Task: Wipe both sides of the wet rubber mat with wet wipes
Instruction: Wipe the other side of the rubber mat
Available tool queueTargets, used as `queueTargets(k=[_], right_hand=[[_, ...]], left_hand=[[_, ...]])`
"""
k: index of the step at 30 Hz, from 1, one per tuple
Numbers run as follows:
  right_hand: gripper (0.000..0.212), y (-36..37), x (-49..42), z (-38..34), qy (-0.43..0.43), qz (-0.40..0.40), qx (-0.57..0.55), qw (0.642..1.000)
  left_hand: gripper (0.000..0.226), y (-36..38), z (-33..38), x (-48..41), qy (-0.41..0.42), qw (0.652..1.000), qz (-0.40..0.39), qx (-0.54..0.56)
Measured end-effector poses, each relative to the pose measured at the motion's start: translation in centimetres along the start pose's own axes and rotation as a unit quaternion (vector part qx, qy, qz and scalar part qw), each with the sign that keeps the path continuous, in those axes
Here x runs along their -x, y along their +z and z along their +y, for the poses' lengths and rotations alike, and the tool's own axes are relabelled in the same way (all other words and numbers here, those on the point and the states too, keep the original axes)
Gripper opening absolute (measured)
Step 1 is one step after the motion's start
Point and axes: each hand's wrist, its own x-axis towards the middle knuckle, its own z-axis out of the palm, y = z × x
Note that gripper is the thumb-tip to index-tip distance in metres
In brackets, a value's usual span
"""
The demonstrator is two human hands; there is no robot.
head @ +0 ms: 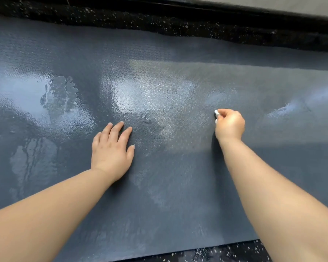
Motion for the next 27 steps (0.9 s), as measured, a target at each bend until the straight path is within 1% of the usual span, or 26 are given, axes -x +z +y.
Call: queueTargets(k=[1,2,4,5,7,9,10,11,12,14,16,18,19,20,21,22,24,26,27], right_hand=[[0.024,0.7,0.9,-0.7,-0.008,-0.003,0.023,1.0],[0.025,1.4,2.3,-1.6,-0.039,-0.004,0.029,0.999],[0.025,2.9,6.4,-3.5,-0.171,-0.015,0.026,0.985],[0.024,3.6,8.4,-4.2,-0.239,-0.038,0.044,0.969],[0.023,4.4,11.4,-4.9,-0.321,-0.126,0.058,0.937],[0.021,4.1,12.2,-4.8,-0.364,-0.195,0.021,0.911],[0.02,3.5,11.4,-4.7,-0.364,-0.202,-0.006,0.909],[0.019,2.7,10.1,-4.5,-0.343,-0.184,-0.03,0.921],[0.02,2.0,8.2,-4.1,-0.305,-0.145,-0.048,0.94],[0.022,0.3,3.6,-3.0,-0.207,-0.055,-0.055,0.975],[0.025,-1.1,-0.8,-1.3,-0.1,0.003,-0.043,0.994],[0.027,-1.7,-3.6,0.6,-0.002,0.028,-0.024,0.999],[0.029,-1.4,-4.2,1.2,0.033,0.031,-0.017,0.999],[0.03,-0.9,-4.1,1.2,0.052,0.026,-0.007,0.998],[0.029,-0.1,-3.3,0.5,0.045,0.02,0.003,0.999],[0.028,0.9,-1.7,-0.6,0.011,0.015,0.003,1.0],[0.021,3.2,3.5,-3.1,-0.119,-0.011,-0.028,0.992],[0.017,5.1,9.4,-5.1,-0.255,-0.058,-0.043,0.964],[0.016,5.2,11.4,-5.8,-0.308,-0.094,-0.054,0.945]], left_hand=[[0.056,0.1,0.0,0.1,-0.001,1.0,-0.002,-0.002],[0.056,0.1,0.0,0.2,0.001,1.0,-0.002,-0.001],[0.055,0.1,-0.1,0.2,0.004,1.0,0.0,0.002],[0.053,0.1,-0.1,0.1,0.003,1.0,0.006,0.007],[0.051,-0.2,0.0,-0.5,-0.003,0.999,0.029,0.026],[0.05,-0.3,0.1,-1.4,-0.003,0.998,0.048,0.036],[0.05,-0.4,0.2,-2.1,-0.002,0.998,0.051,0.031],[0.05,-0.4,0.2,-2.8,-0.002,0.998,0.052,0.025],[0.051,-0.4,0.2,-3.6,-0.002,0.998,0.054,0.018],[0.052,-0.5,0.3,-5.1,-0.004,0.998,0.058,0.009],[0.053,-0.4,0.5,-6.1,-0.009,0.998,0.058,0.004],[0.054,0.0,0.6,-6.5,-0.02,0.998,0.059,0.004],[0.053,0.3,0.6,-6.4,-0.021,0.998,0.06,0.002],[0.052,0.6,0.5,-6.2,-0.018,0.998,0.064,0.0],[0.052,0.7,0.5,-6.1,-0.013,0.997,0.071,-0.001],[0.055,0.8,0.5,-6.0,-0.01,0.997,0.078,0.0],[0.061,0.8,0.6,-5.9,-0.006,0.996,0.088,0.005],[0.064,0.7,0.5,-5.9,-0.001,0.995,0.098,0.011],[0.066,0.6,0.5,-5.8,0.002,0.995,0.102,0.014]])
